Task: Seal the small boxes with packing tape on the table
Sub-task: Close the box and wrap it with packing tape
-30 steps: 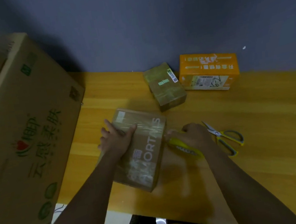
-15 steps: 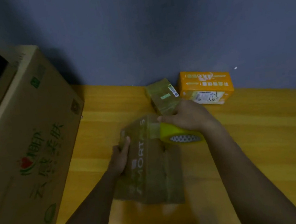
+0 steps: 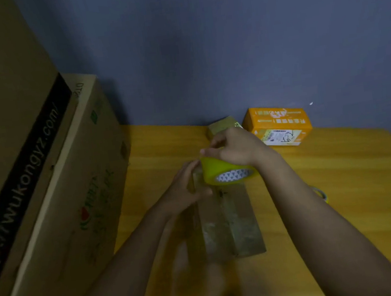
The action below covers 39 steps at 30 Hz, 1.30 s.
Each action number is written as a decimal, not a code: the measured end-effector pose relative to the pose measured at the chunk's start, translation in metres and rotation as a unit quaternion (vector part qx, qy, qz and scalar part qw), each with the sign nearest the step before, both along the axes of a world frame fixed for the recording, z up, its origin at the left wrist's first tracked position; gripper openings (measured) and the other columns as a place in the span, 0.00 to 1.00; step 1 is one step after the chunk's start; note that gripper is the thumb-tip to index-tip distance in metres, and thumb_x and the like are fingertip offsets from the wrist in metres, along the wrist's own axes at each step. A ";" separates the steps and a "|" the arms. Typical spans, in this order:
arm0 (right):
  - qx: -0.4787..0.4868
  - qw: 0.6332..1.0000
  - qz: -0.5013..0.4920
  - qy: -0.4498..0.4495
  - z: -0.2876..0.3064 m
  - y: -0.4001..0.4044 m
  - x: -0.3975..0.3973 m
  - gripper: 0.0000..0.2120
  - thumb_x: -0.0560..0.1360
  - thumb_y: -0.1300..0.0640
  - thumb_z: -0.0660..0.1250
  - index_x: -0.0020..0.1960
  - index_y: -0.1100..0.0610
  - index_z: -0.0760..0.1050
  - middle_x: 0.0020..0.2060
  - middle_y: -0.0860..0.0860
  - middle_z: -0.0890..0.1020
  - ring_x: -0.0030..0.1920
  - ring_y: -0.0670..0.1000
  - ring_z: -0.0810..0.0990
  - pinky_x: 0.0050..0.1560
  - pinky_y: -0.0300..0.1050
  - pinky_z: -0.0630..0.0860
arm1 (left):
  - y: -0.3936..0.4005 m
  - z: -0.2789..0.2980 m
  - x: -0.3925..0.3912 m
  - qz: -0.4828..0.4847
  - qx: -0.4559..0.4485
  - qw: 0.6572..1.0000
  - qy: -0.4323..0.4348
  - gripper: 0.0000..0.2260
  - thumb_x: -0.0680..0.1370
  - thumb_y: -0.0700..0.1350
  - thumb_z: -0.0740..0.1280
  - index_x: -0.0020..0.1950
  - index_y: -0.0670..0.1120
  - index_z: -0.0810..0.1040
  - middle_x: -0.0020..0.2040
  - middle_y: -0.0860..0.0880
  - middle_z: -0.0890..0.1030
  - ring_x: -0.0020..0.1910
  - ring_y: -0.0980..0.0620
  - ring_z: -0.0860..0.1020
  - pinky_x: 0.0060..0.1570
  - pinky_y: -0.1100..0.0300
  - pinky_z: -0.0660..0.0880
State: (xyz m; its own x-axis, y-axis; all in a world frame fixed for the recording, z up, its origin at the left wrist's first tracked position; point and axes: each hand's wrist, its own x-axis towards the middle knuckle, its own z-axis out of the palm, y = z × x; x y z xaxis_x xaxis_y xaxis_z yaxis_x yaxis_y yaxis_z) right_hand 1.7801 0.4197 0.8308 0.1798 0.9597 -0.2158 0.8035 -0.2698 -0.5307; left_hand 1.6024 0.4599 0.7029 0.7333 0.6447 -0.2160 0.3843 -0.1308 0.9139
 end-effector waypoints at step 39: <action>-0.093 0.951 -0.178 0.237 -0.136 -0.093 0.087 0.31 0.73 0.37 0.67 0.67 0.58 0.73 0.64 0.50 0.74 0.67 0.54 0.72 0.64 0.50 0.70 | -0.057 0.026 0.073 0.157 0.194 0.882 0.400 0.33 0.77 0.61 0.62 0.77 0.48 0.55 0.77 0.40 0.50 0.74 0.37 0.54 0.65 0.35 0.62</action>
State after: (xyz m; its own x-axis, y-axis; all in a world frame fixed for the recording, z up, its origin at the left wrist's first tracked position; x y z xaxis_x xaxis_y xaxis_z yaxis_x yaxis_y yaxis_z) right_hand 1.8676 0.3263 0.6947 0.3270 0.7935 -0.5133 0.3265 -0.6045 -0.7266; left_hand 1.6751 0.4028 0.7286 0.2186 0.9283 -0.3008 0.9585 -0.1465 0.2444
